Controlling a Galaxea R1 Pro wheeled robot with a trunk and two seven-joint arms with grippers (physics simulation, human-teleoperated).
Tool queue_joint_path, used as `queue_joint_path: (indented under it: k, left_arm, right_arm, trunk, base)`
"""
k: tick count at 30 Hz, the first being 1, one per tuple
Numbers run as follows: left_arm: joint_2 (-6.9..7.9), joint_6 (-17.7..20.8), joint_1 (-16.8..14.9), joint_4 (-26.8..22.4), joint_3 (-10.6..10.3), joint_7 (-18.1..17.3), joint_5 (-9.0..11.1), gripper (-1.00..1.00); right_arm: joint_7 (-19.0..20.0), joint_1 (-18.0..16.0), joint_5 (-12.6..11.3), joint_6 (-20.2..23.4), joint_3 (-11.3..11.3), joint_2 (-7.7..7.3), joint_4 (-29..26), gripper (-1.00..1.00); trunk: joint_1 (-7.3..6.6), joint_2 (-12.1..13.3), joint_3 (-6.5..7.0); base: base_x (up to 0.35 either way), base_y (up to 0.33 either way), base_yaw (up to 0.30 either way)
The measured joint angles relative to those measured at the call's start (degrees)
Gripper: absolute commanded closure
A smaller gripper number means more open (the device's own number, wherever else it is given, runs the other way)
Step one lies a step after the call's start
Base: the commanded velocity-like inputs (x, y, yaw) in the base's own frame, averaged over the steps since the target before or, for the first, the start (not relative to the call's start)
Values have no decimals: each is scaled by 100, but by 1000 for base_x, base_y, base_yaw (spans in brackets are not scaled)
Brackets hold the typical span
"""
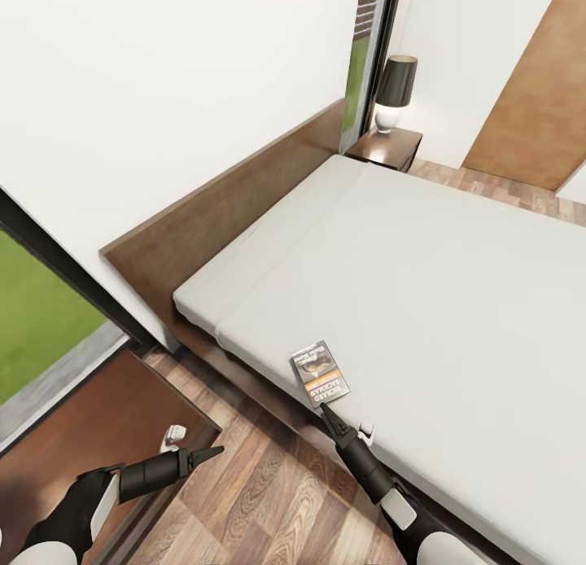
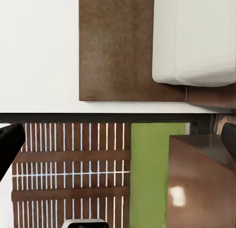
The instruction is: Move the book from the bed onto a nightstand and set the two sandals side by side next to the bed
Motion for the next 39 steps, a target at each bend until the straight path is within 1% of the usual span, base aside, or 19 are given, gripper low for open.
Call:
queue_joint_path:
  k: [39]
  left_arm:
    - [-2,0,0,0,0,0,0,-100]
  right_arm:
    - [0,0,0,0,0,0,0,-100]
  trunk:
    - [857,-1565,-701]
  base:
    - [0,0,0]
